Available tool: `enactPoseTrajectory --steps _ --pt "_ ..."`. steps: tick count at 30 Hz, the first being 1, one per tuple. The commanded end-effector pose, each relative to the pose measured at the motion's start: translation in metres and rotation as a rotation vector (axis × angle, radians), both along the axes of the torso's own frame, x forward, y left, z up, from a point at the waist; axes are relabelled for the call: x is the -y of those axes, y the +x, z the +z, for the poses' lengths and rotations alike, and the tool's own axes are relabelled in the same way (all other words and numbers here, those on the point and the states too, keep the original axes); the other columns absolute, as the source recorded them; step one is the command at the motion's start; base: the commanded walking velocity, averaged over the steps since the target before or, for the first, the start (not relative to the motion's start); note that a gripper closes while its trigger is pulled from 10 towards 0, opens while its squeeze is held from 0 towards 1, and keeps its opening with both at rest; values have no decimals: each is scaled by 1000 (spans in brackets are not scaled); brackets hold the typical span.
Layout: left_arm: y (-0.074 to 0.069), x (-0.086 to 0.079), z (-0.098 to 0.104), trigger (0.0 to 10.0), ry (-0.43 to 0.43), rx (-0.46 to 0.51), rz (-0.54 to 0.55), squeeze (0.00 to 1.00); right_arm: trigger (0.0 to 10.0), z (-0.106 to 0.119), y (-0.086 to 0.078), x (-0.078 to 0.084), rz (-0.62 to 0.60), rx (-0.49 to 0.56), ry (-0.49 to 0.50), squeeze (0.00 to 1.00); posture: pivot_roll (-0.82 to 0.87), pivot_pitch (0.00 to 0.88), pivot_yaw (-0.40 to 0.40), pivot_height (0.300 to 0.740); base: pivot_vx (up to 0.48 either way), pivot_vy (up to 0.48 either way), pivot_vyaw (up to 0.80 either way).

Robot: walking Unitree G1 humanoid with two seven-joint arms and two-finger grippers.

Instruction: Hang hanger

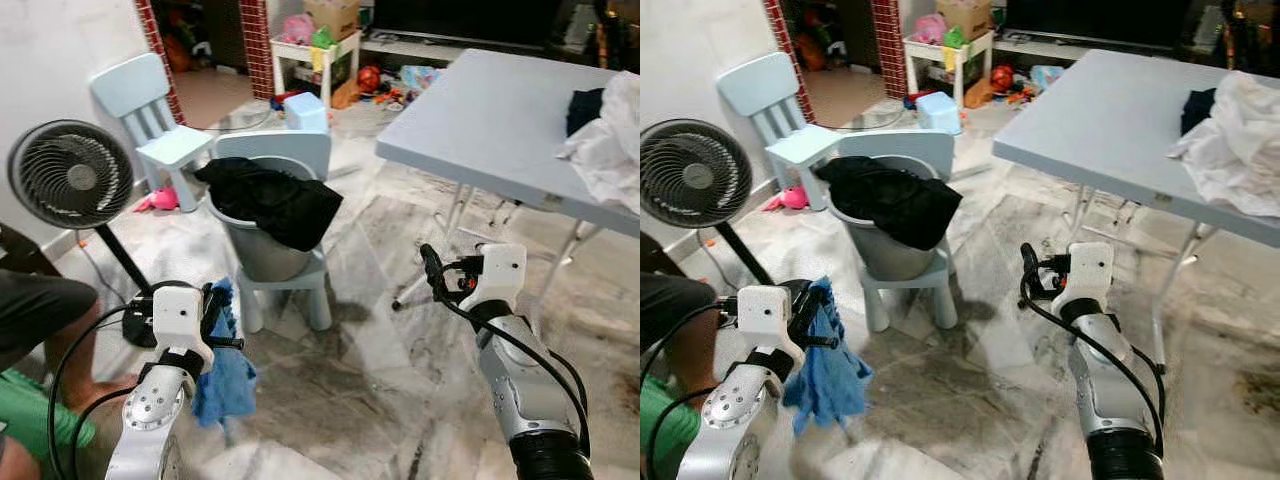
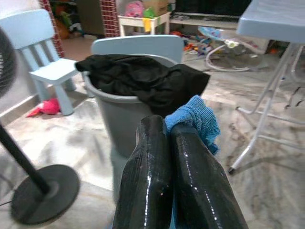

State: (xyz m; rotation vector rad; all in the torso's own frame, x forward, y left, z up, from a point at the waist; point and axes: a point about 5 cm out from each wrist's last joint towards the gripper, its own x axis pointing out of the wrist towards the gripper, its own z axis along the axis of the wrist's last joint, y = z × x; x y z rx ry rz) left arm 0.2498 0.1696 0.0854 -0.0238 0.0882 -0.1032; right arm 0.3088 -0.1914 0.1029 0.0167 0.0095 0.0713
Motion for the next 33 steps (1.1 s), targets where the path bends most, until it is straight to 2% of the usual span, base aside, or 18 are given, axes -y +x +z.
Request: enactPoseTrajectory --steps 1,7,22,33 --pt "2 -2 3 10000 -8 12 4 0 10000 5 2 -2 8 10 6 0 -62 0 16 740 0 0 -800" --pt "1 -1 0 10000 -28 -11 19 0 10000 2 2 -3 11 2 6 0 -60 0 15 740 0 89 -800" --pt "2 -2 1 10000 -42 -18 23 0 10000 -1 1 -6 14 -8 11 0 -55 0 18 740 0 397 -749" --pt "4 -2 1 10000 -42 -23 17 0 10000 -1 1 -7 26 -5 16 0 -55 0 18 740 0 446 0"
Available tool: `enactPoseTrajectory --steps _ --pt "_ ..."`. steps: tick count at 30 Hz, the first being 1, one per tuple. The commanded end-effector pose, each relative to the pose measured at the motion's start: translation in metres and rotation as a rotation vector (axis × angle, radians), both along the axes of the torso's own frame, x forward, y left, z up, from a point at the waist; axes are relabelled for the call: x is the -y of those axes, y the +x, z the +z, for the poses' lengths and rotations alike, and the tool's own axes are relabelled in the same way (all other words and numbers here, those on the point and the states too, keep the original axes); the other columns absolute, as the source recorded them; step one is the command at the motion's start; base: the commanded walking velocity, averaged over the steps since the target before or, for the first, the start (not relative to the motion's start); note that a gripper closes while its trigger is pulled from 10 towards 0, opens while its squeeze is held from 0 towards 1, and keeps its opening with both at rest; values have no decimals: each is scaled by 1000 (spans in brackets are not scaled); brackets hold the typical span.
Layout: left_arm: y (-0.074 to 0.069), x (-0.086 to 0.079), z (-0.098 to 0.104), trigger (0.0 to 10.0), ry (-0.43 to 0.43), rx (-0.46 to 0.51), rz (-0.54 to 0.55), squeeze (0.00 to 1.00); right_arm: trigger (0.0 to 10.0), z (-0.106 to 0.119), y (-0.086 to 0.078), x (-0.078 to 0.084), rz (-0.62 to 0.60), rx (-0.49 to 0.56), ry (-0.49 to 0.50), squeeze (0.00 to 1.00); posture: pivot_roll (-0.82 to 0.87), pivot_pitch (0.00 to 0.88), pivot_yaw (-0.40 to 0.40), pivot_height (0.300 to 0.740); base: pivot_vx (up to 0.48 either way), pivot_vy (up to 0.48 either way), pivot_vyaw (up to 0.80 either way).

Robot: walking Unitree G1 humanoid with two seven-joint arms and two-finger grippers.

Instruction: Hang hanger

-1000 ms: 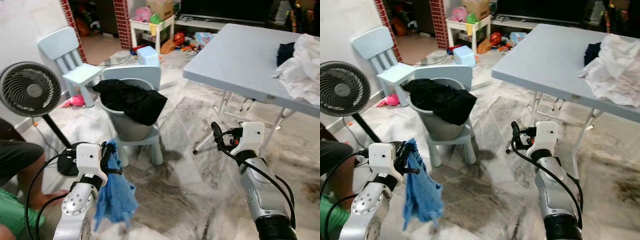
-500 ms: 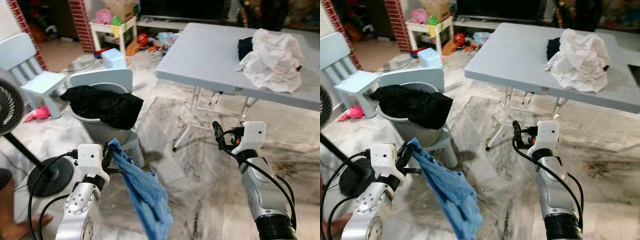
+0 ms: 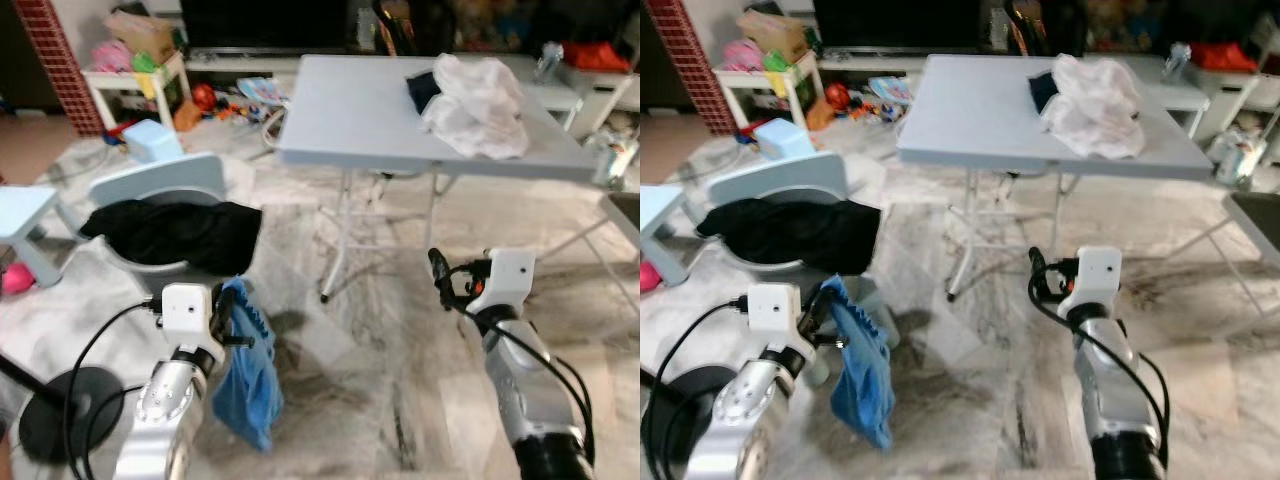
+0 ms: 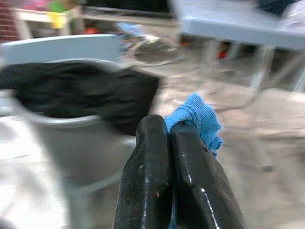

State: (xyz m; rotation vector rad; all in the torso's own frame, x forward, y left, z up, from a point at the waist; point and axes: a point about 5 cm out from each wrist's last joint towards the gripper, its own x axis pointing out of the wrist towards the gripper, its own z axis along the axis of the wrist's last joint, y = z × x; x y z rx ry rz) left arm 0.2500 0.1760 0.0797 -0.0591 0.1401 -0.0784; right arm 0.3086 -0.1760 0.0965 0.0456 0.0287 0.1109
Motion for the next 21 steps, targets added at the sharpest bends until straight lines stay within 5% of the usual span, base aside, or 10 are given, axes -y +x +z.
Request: enactPoseTrajectory --steps 1,14,21 --pt "4 5 7 10000 -11 31 -6 0 10000 5 1 8 -12 15 -13 0 -55 0 18 740 0 300 0" --pt "5 10 11 10000 -73 62 -50 0 10000 6 2 7 -4 9 -10 0 -60 0 15 740 0 23 0" --pt "5 11 11 10000 -91 64 -59 0 10000 6 3 6 3 11 -9 0 -62 0 13 740 70 0 -562"
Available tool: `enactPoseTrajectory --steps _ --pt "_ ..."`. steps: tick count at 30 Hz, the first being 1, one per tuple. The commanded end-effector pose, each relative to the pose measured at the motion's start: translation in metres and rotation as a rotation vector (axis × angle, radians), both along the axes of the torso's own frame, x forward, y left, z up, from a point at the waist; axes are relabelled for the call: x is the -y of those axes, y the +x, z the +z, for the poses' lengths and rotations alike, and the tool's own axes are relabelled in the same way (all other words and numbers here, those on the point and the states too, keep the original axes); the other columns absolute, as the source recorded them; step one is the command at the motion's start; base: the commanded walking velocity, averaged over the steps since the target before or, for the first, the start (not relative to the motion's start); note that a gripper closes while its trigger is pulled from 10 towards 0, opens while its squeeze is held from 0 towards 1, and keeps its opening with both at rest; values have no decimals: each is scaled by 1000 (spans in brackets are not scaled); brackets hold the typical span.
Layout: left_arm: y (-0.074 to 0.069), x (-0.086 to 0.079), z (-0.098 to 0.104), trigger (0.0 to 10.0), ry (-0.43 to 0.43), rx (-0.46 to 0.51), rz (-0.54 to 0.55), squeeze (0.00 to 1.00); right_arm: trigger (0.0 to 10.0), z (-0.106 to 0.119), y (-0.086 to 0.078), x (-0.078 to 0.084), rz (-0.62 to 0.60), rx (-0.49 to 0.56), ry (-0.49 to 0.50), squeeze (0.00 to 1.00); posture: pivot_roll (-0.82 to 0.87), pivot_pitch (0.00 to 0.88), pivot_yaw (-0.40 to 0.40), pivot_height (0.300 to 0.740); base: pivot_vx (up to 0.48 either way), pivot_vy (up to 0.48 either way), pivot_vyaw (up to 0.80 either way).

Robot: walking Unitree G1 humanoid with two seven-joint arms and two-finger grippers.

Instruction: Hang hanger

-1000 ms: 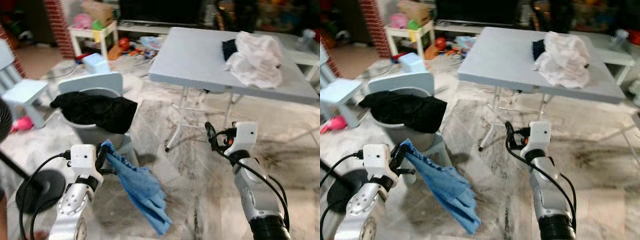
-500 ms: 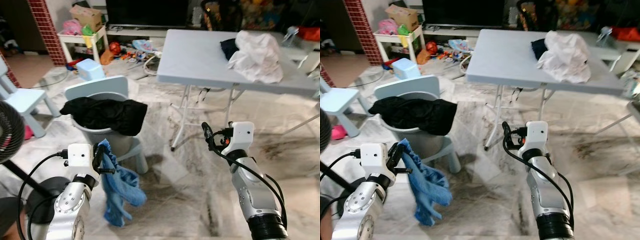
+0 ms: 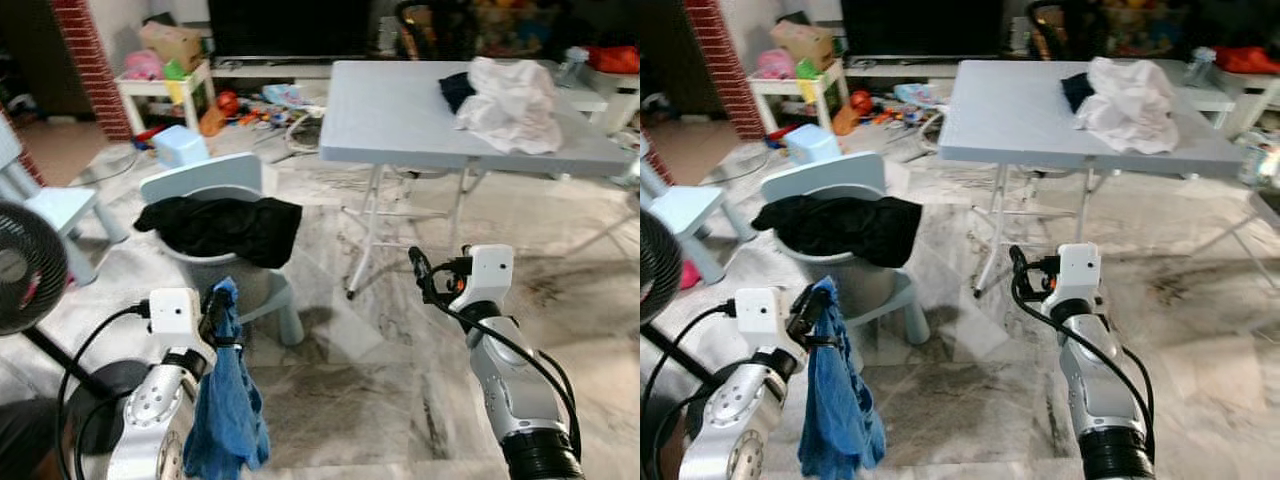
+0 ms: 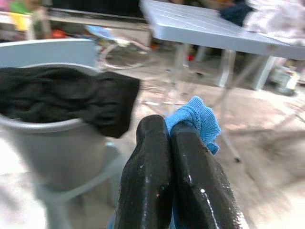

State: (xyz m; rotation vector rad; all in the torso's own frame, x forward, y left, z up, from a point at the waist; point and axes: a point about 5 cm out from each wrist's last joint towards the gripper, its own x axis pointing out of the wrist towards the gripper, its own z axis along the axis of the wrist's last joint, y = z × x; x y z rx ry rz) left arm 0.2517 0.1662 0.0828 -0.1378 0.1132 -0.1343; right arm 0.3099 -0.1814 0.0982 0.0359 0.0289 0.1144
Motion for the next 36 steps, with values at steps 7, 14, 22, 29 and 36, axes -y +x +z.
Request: enactPoseTrajectory --steps 7,14,22,29,36 --pt "4 2 8 10000 -12 40 -7 0 10000 4 1 -1 7 11 1 0 -61 0 13 740 258 0 -605" --pt "5 2 8 10000 -11 39 -7 0 10000 5 2 -1 8 12 1 0 -62 0 12 740 289 0 -635" --pt "5 2 8 10000 -7 36 -9 0 10000 5 3 -1 6 14 5 0 -61 0 13 740 300 0 -338" --pt "5 -15 6 10000 35 36 55 0 10000 11 -2 13 -59 50 -9 0 -57 0 15 740 300 0 -702" --pt "6 -19 5 10000 52 40 56 0 10000 8 -9 24 -93 33 -17 0 -63 0 14 740 301 0 -800"
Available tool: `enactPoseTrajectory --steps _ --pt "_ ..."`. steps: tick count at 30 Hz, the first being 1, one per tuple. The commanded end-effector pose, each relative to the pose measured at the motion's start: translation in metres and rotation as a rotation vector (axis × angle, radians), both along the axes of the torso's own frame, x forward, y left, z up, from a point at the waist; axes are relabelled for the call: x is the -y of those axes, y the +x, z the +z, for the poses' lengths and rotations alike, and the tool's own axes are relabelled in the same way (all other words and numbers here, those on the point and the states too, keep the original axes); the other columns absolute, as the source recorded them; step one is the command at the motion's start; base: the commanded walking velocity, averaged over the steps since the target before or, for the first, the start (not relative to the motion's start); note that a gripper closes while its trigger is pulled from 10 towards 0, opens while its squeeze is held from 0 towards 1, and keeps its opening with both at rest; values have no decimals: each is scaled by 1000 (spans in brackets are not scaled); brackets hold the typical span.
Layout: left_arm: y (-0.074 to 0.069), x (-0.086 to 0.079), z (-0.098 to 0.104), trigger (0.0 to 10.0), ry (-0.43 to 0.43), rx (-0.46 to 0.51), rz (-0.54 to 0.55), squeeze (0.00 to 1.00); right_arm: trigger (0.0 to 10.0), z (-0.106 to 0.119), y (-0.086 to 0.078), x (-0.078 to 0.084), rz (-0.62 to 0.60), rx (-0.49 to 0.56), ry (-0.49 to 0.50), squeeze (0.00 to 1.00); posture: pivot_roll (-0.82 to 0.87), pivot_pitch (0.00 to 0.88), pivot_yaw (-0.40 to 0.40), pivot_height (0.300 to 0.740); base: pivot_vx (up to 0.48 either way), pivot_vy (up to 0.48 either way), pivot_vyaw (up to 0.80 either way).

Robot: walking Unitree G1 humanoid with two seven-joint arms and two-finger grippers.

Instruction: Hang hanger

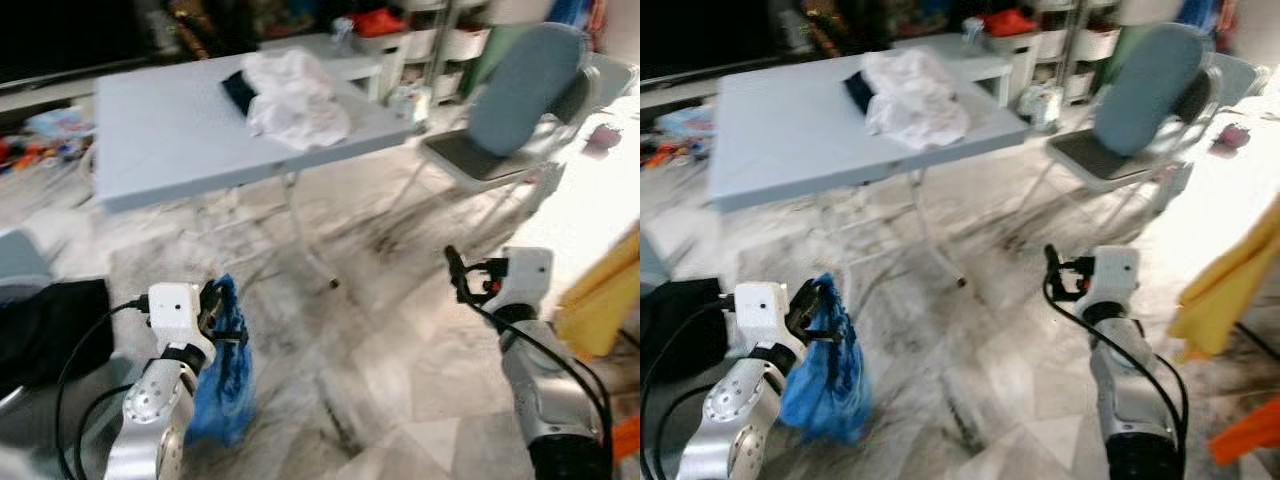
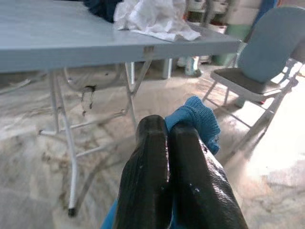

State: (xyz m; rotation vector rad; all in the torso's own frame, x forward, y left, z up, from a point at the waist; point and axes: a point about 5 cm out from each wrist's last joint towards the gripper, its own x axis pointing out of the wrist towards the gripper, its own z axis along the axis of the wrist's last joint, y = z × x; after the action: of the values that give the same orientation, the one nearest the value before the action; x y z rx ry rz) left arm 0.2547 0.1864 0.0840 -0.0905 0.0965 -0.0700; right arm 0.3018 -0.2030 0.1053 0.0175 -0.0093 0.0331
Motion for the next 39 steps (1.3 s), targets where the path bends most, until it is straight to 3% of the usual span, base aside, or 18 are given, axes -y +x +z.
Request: enactPoseTrajectory --steps 1,13,39 --pt "3 1 4 10000 5 26 -8 0 10000 1 -2 3 -15 -6 2 0 -63 0 14 740 300 0 -800" --pt "11 0 5 10000 6 34 -11 0 10000 -3 -5 -5 -15 -20 4 0 -76 0 22 740 298 104 -800" --pt "10 6 0 10000 -10 12 -33 0 10000 -2 -3 -3 -17 -26 -13 0 -78 0 23 740 263 402 -800"
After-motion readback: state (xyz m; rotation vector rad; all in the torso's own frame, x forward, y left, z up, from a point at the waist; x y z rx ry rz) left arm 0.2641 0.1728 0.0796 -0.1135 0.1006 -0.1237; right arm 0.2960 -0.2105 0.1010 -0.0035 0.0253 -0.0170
